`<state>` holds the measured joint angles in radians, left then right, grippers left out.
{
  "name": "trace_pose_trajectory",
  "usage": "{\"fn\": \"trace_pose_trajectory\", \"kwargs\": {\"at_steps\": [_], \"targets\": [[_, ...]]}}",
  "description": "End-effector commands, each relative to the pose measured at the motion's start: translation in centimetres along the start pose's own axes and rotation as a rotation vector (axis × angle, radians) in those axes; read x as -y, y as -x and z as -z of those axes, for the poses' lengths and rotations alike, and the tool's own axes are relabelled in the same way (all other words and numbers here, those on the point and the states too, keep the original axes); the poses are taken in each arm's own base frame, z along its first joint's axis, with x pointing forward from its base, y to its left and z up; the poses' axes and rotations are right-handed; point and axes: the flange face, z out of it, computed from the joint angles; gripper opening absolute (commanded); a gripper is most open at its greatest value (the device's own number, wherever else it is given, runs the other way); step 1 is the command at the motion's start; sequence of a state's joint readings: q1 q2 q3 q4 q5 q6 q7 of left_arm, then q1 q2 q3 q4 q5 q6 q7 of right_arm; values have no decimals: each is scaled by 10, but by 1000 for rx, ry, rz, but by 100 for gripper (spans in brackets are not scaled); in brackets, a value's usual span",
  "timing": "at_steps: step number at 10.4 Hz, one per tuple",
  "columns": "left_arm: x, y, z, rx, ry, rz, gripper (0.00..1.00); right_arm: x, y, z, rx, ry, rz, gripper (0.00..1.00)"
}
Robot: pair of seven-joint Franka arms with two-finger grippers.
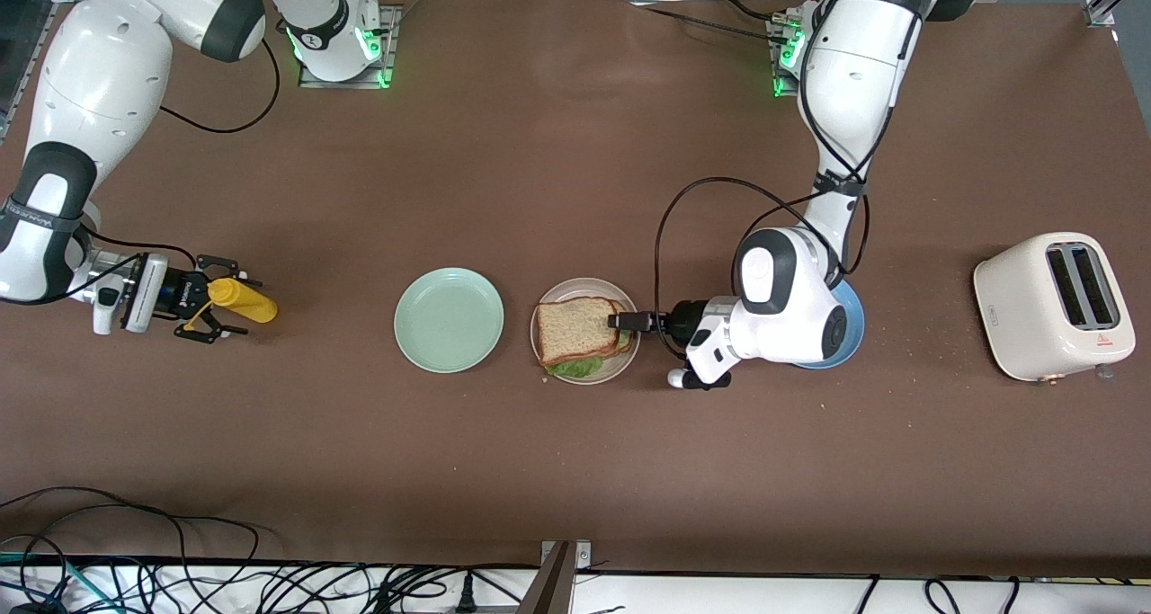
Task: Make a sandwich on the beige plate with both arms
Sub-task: 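Open the left gripper off the toast while the right gripper sets down mustard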
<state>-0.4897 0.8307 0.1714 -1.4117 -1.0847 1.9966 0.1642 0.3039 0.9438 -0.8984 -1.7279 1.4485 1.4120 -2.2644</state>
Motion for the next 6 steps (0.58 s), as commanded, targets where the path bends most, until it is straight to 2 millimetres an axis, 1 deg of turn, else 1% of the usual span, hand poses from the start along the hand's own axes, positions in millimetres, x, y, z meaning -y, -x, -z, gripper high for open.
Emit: {"fn": "trace_pose_trajectory", "kwargs": {"at_steps": [1, 2, 3, 4, 5, 6], "targets": [[5, 1, 38, 13, -75, -44, 100, 0, -6, 29, 47, -2, -24, 97], [1, 5, 52, 29, -114, -66, 100, 4, -4, 49, 81, 4, -33, 97], [10, 4, 75, 37, -151, -73, 100, 7, -2, 68, 129, 8, -53, 97], [20, 4, 94, 64, -189, -75, 100, 12, 2, 84, 166, 14, -72, 97], [33, 5, 114, 86, -240, -76, 100, 15, 3, 100, 203, 24, -93, 97], [48, 5, 136, 100, -284, -69, 100, 15, -2, 113, 247, 28, -128, 97]]}}
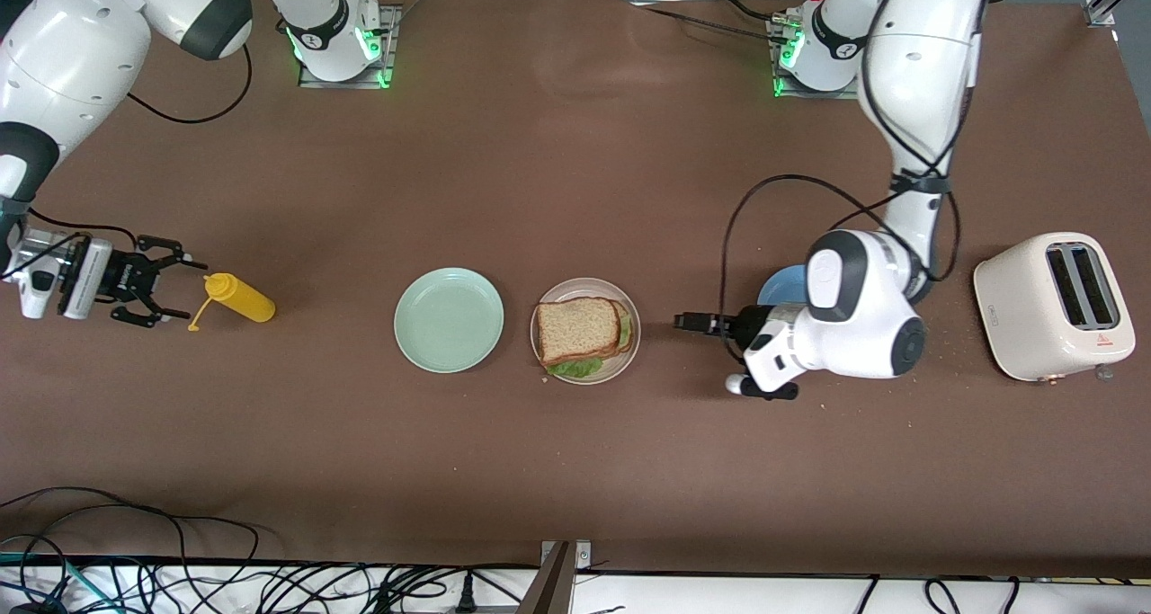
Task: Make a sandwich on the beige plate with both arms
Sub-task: 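Open the left gripper off the toast while the right gripper sets down mustard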
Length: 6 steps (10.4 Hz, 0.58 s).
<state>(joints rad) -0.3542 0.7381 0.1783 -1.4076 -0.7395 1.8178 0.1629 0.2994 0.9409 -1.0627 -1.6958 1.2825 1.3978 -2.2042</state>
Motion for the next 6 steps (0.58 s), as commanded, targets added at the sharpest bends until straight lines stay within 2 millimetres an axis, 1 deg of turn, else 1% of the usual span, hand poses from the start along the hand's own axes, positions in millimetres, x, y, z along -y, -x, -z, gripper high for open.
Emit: {"fn": "trace_pose_trajectory", "kwargs": {"at_steps": [1, 2, 3, 5, 6], "targets": [[33, 10, 42, 18, -50, 19, 100, -1, -15, 37, 83, -1, -73, 97], [35, 14, 54, 22, -41, 22, 100, 0, -31, 53, 92, -12, -125, 97], [47, 20, 72, 27, -62, 43, 100, -1, -51, 69, 112, -17, -167, 97], [67, 34, 98, 75, -215, 61, 100, 7, -94, 97, 140, -36, -290, 97], [76, 40, 105, 96, -273, 98, 100, 12, -117, 107, 146, -54, -338, 97]]}}
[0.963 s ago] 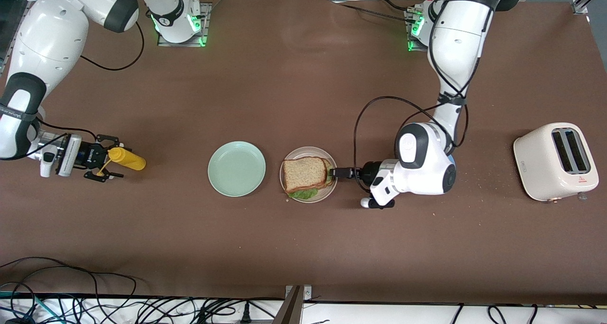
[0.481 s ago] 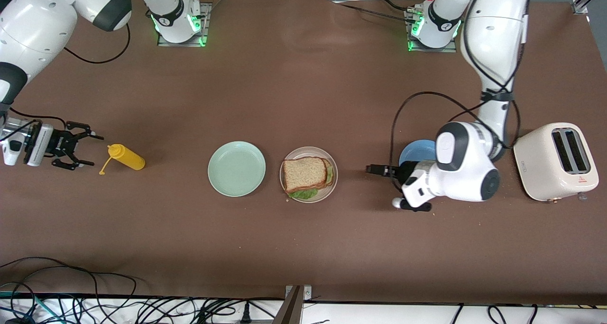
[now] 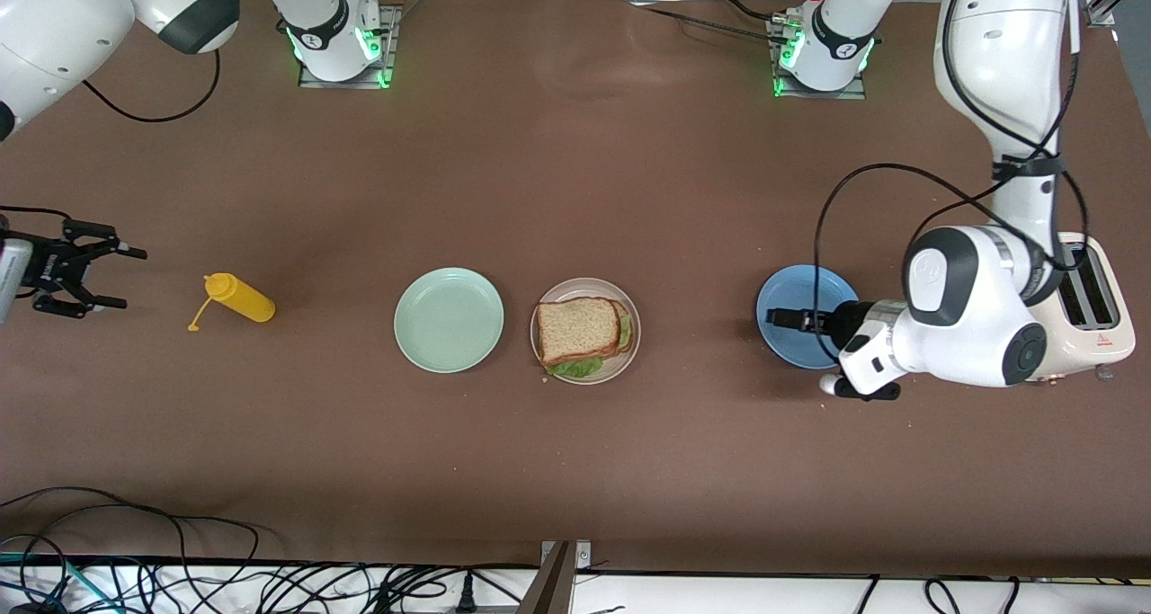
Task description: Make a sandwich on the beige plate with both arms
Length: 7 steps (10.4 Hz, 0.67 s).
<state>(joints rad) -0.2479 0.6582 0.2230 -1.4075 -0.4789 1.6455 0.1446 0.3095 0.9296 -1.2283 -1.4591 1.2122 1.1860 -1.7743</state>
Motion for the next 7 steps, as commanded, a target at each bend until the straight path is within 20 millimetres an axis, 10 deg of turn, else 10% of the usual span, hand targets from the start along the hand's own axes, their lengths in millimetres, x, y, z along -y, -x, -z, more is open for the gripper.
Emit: {"fn": "trace_pose_trajectory", "kwargs": {"at_steps": [1, 7], "targets": [[16, 19, 22, 36, -121, 81, 100, 22, -40, 26, 52, -38, -131, 97], [37, 55, 97, -28, -287, 103, 100, 96, -156, 72, 93, 45, -570, 97]]}}
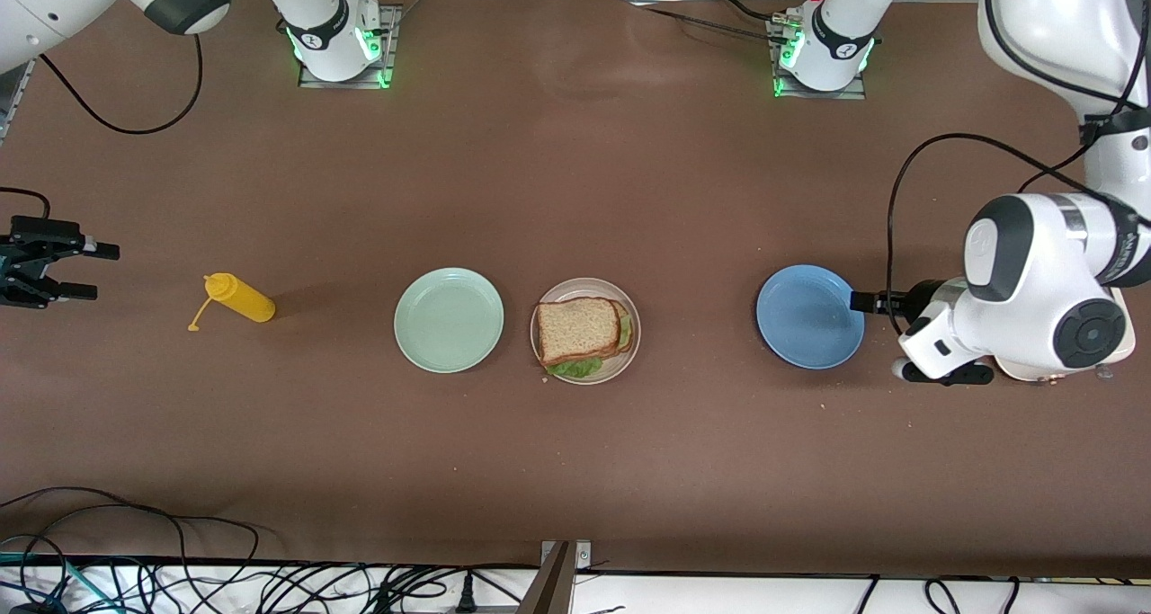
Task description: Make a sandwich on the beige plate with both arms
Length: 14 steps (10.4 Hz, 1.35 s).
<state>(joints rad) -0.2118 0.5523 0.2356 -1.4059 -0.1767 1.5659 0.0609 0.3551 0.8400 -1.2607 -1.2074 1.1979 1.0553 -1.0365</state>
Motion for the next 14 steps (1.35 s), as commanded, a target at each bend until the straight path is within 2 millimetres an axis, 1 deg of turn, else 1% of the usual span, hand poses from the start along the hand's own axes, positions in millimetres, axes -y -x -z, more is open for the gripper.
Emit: {"fn": "trace_pose_trajectory", "kwargs": {"at_steps": [1, 2, 3, 4, 5, 6, 7, 8, 9, 10, 11, 12, 13, 14], "targets": [[11, 25, 35, -23, -12, 20, 100, 61, -20, 31, 35, 67, -199, 98], [10, 31, 46, -38, -10, 17, 100, 87, -32, 30, 81, 116, -270, 99], [11, 36, 55, -55, -7, 17, 100, 108, -40, 23, 114, 135, -340, 99], [19, 40, 63, -69, -6, 31, 100, 129, -48, 15, 145, 181, -401, 100], [28, 47, 75, -89, -11, 46, 100, 149, -61, 1, 181, 278, -414, 100], [32, 53, 85, -106, -26, 50, 100, 174, -70, -6, 212, 404, -377, 100], [35, 60, 93, -112, -30, 54, 100, 190, -78, -13, 239, 509, -342, 100], [35, 64, 94, -101, -28, 55, 100, 193, -77, -9, 243, 574, -345, 100], [37, 68, 101, -114, -24, 58, 100, 196, -77, -8, 220, 610, -366, 100], [36, 73, 107, -125, -23, 54, 100, 176, -67, -1, 172, 606, -393, 100], [36, 74, 109, -124, -23, 54, 100, 159, -54, -3, 117, 604, -400, 100], [36, 74, 109, -125, -21, 56, 100, 155, -42, -11, 69, 606, -384, 100], [39, 76, 119, -146, -22, 66, 100, 152, -38, -20, 47, 612, -374, 100], [39, 78, 128, -159, -25, 67, 100, 154, -37, -19, 44, 625, -377, 100]]}}
